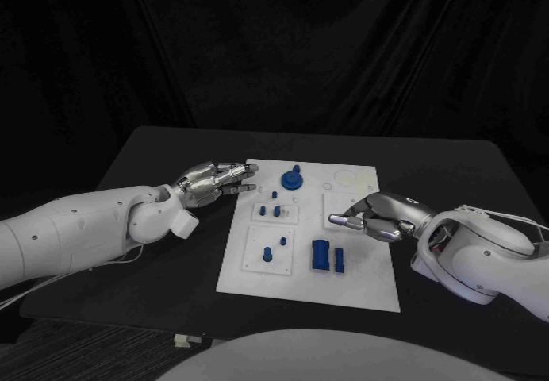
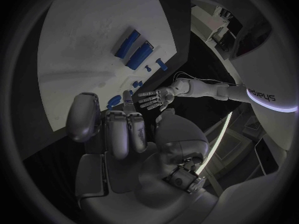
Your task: Assemble the parts on the task board
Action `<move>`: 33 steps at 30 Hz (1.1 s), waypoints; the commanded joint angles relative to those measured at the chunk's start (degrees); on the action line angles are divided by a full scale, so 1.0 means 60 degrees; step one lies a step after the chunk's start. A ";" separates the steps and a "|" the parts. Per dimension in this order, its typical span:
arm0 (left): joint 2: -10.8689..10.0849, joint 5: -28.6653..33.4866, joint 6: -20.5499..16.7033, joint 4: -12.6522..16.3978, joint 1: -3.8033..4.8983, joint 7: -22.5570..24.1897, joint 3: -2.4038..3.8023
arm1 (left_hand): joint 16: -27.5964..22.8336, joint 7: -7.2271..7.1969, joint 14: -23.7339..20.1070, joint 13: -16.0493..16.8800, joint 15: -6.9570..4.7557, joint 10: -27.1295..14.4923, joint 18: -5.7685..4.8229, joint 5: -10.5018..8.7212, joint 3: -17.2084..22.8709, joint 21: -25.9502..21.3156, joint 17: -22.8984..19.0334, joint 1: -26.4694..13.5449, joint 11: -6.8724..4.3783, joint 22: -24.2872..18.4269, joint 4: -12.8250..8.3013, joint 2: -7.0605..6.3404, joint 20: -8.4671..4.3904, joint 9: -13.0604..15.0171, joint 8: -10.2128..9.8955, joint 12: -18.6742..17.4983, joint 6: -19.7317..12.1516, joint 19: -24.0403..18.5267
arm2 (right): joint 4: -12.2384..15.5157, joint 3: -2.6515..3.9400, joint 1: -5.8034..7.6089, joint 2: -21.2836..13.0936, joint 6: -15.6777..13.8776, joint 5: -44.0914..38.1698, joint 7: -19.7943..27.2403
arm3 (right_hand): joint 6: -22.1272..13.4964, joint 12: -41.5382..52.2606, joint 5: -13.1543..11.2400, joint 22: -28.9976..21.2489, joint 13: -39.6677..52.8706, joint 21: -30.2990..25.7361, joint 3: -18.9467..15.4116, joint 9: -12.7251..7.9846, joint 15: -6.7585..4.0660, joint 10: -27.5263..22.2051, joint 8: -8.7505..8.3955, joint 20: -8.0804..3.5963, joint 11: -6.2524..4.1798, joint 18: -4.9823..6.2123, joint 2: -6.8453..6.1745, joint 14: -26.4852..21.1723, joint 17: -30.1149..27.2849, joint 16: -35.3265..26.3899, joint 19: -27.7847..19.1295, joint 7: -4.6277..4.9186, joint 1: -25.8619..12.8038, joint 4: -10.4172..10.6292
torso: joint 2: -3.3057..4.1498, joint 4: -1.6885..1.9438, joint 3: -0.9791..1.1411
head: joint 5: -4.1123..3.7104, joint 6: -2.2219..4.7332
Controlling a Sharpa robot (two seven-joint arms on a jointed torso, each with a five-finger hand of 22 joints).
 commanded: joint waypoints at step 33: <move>-0.0017 0.0061 0.0101 0.0030 -0.0020 0.0109 0.0009 | 0.0058 0.0193 0.0051 0.0014 0.0042 0.0022 -0.0175 0.0046 0.0030 0.0037 0.0015 0.0059 0.0064 -0.0013 -0.0021 0.0019 0.0015 0.0009 0.0048 0.0073 0.0042 0.0077 | -0.0143 0.0001 -0.0629 0.0158 0.1088 -0.0229 -0.0519 | 0.0369 0.0024 -0.0050 0.1477 0.2514 0.0003 -0.0276 -0.0176 0.0308 0.1001 -0.0029 0.0275 0.0329 -0.0061 0.0277 0.0817 0.1382 0.0035 -0.0050 0.0192 -0.0398 0.0010 | 0.0003 0.0003 -0.0002 | 0.0037 0.0001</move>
